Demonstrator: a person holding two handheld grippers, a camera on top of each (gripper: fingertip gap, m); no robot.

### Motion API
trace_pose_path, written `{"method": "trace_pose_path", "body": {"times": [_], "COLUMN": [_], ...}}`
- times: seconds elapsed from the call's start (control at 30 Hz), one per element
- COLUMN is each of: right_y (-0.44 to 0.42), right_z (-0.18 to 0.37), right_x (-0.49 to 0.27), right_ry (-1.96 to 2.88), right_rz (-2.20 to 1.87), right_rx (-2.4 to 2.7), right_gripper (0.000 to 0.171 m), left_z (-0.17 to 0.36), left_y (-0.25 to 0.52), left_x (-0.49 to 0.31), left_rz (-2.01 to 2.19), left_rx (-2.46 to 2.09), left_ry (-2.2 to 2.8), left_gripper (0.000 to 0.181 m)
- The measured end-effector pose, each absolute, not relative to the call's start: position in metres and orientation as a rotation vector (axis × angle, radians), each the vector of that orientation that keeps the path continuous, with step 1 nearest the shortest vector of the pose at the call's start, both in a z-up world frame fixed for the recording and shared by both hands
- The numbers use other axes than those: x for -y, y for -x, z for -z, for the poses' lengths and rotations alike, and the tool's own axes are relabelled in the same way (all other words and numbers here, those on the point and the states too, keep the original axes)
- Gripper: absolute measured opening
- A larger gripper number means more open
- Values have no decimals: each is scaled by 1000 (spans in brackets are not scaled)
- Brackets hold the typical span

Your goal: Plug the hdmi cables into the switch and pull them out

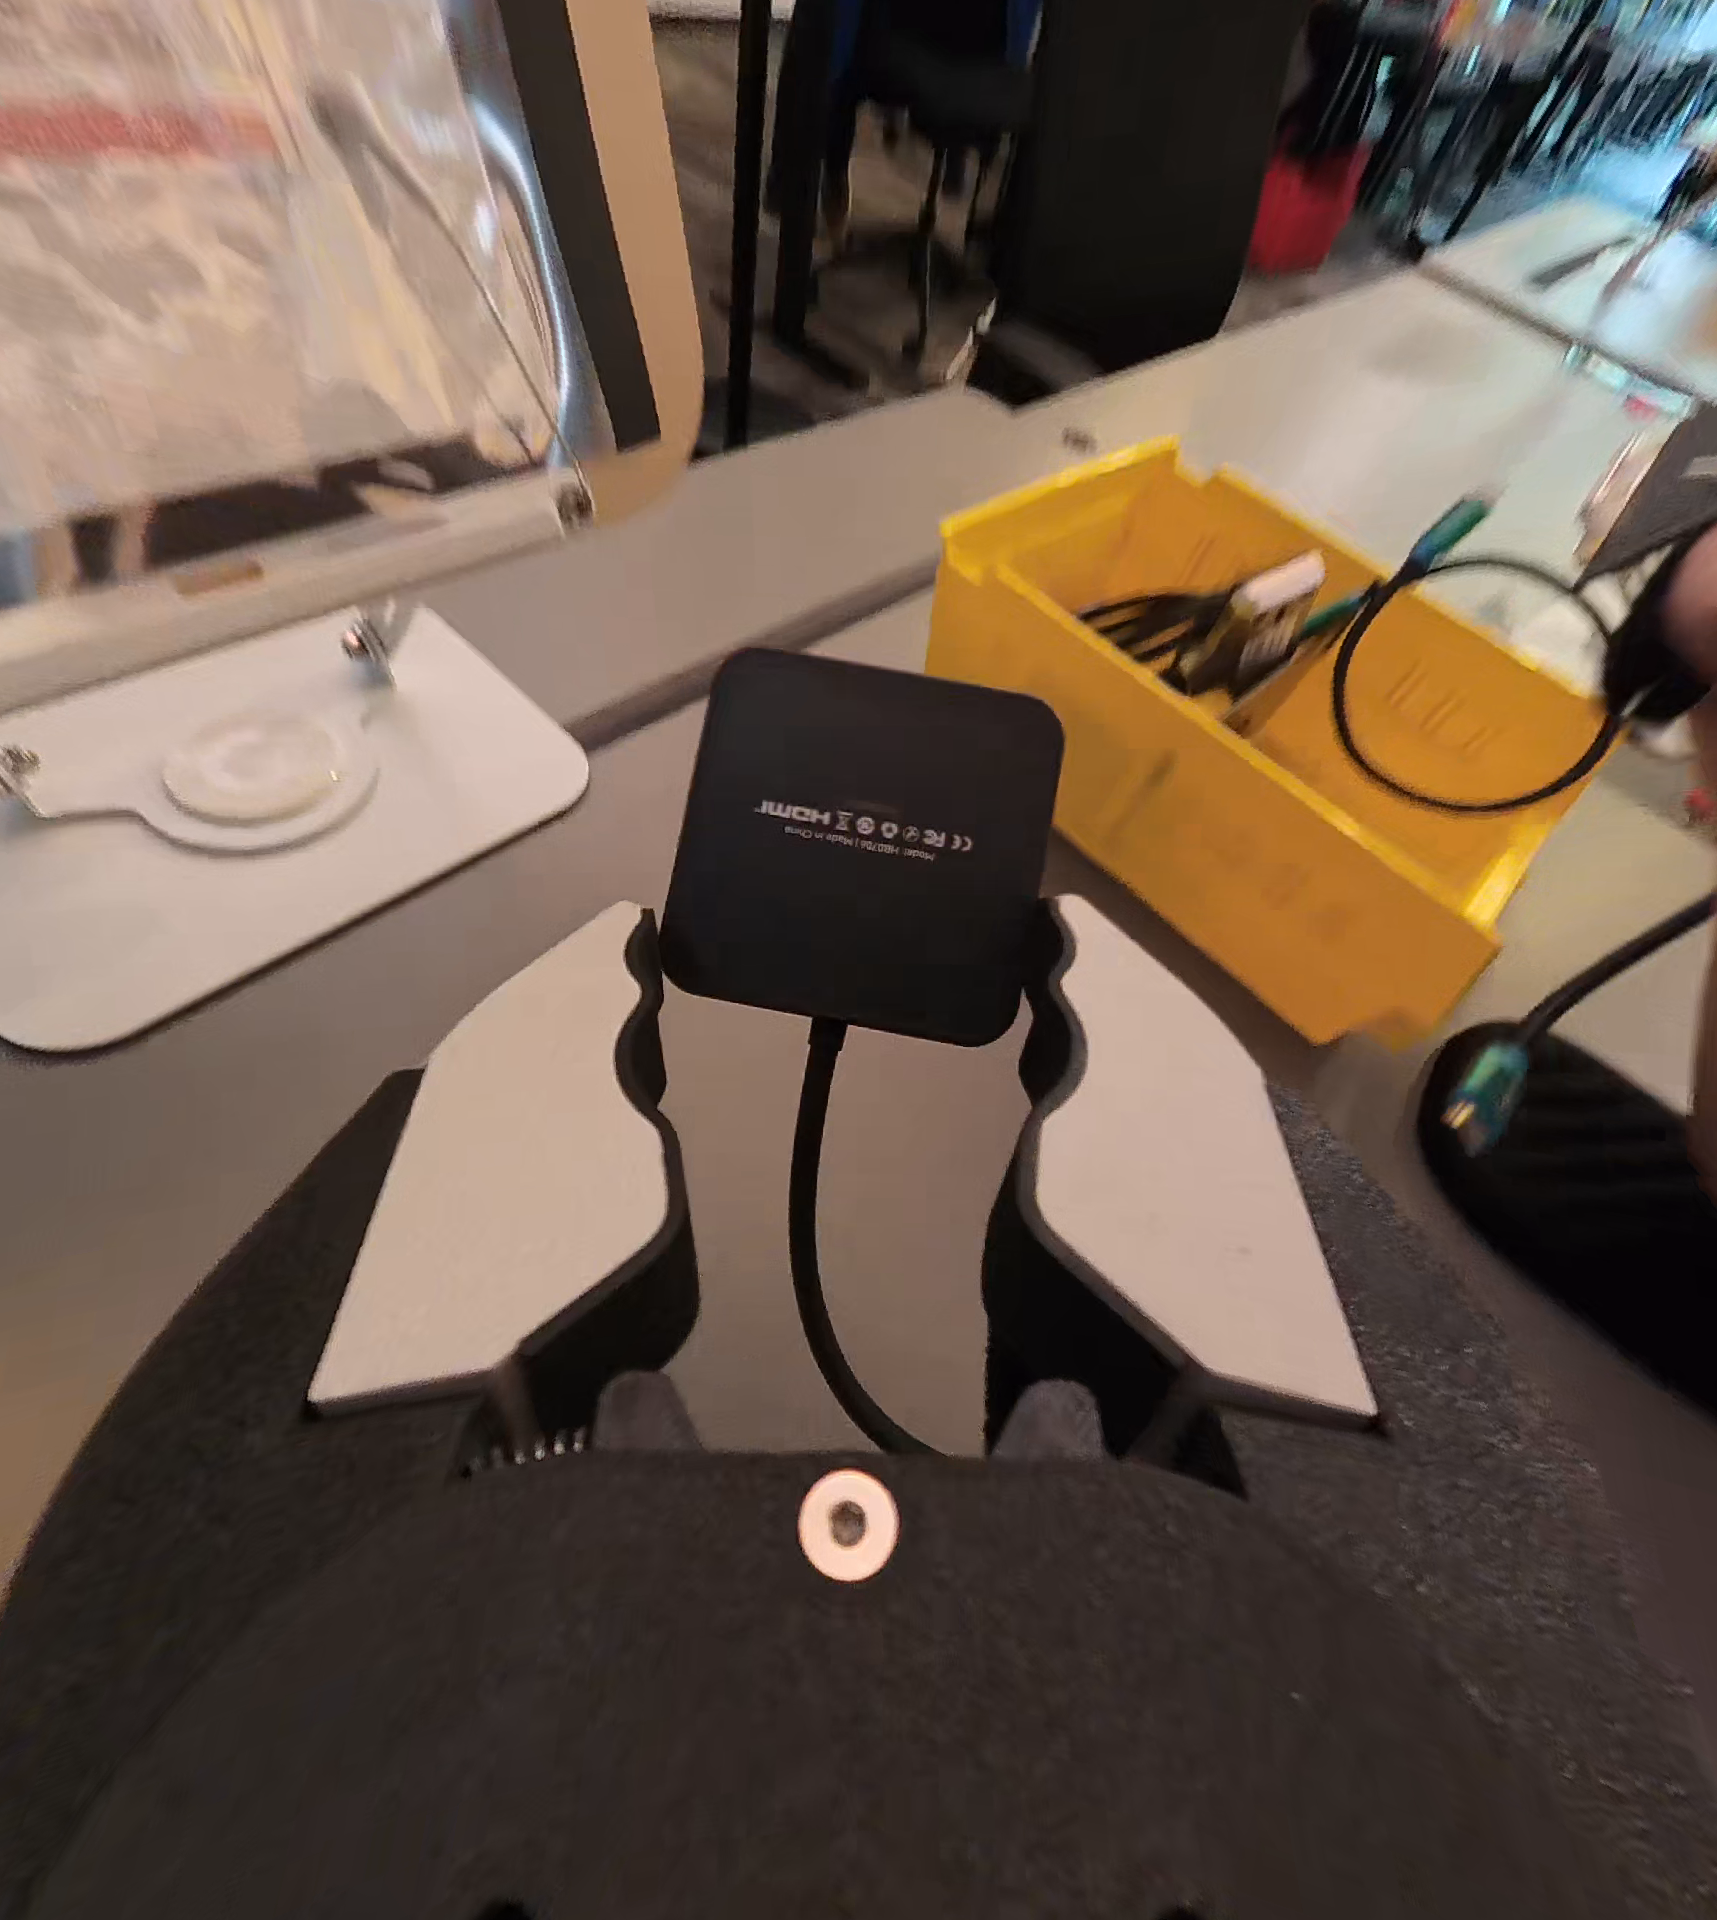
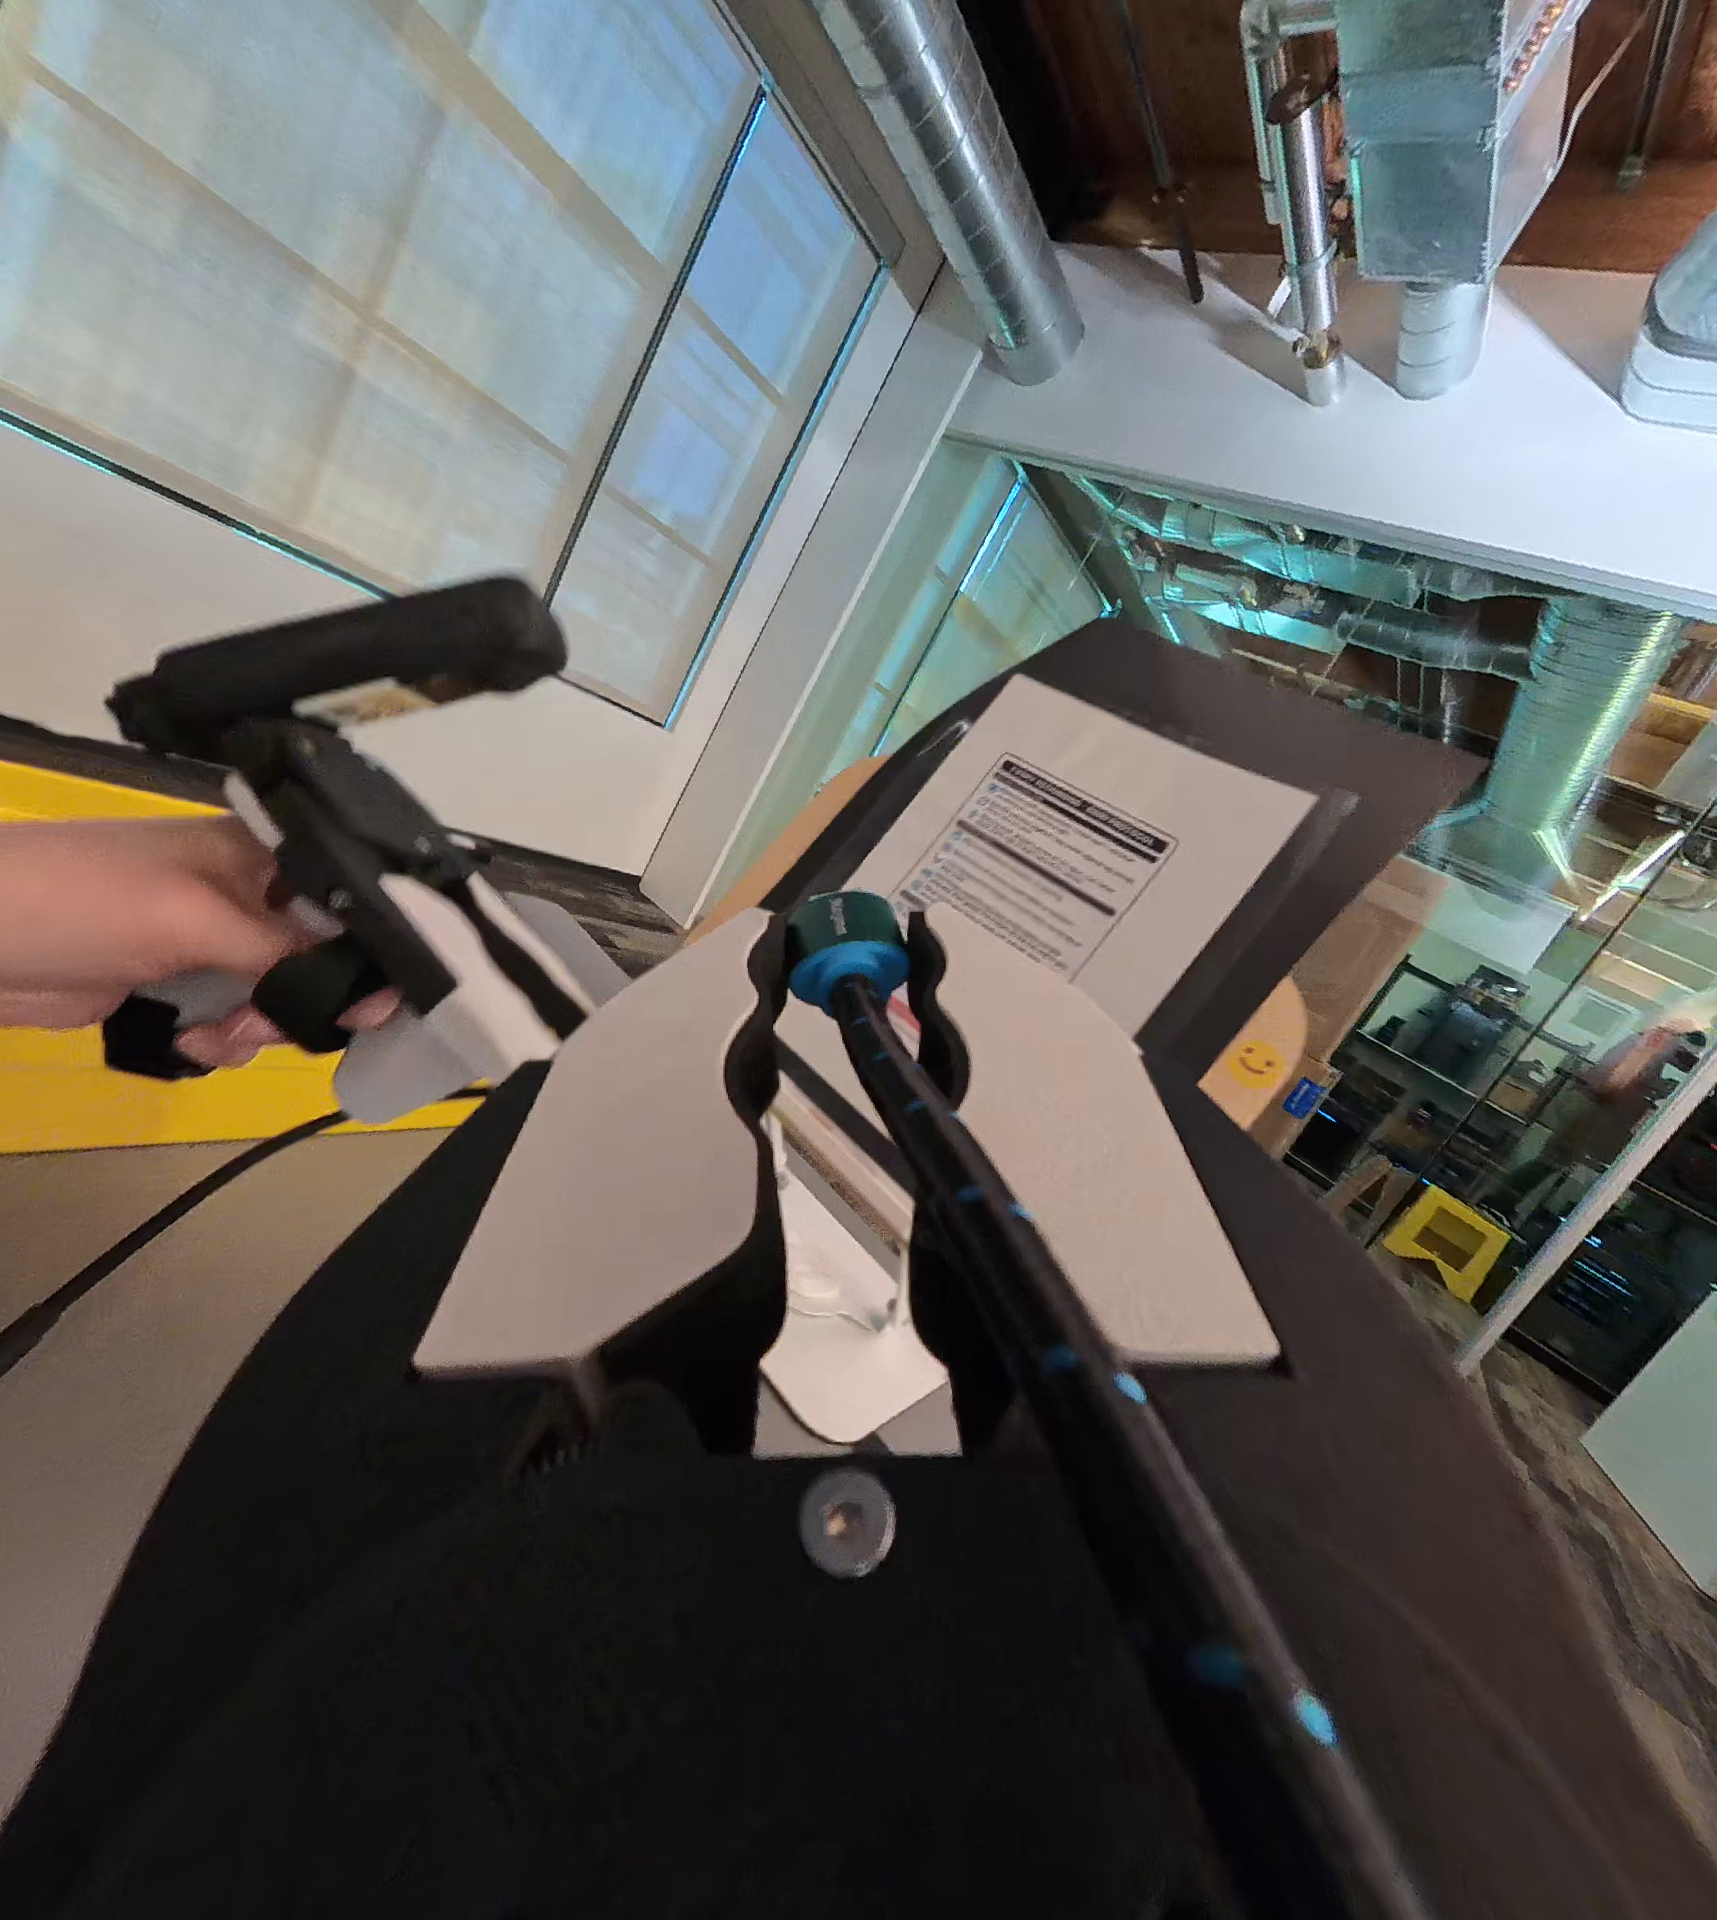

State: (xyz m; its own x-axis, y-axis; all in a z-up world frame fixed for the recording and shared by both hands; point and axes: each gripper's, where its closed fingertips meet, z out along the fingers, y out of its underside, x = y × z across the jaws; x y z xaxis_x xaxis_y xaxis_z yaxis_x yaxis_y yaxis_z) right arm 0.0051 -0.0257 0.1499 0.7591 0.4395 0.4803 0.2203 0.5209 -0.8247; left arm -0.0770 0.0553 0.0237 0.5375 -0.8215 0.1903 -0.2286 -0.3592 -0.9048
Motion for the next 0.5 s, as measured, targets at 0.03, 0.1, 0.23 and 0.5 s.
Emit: {"method": "trace_pose_path", "body": {"times": [0.03, 0.1, 0.23, 0.5], "right_y": [4, 23, 47, 46], "right_z": [-143, -129, -107, -102], "right_x": [23, 19, 14, 10], "right_ry": [1051, 1065, 1078, 1101], "right_rz": [-136, -103, -20, -49], "right_rx": [735, 762, 823, 777], "right_gripper": [23, 23, 23, 23], "left_z": [-32, -42, -52, -64], "left_y": [78, 80, 83, 72], "left_x": [-55, -51, -40, -25], "left_rz": [837, 864, 949, 1149], "left_rx": [-845, -829, -815, -788], "left_ry": [1853, 1836, 1827, 1799], "left_gripper": [67, 67, 67, 67]}}
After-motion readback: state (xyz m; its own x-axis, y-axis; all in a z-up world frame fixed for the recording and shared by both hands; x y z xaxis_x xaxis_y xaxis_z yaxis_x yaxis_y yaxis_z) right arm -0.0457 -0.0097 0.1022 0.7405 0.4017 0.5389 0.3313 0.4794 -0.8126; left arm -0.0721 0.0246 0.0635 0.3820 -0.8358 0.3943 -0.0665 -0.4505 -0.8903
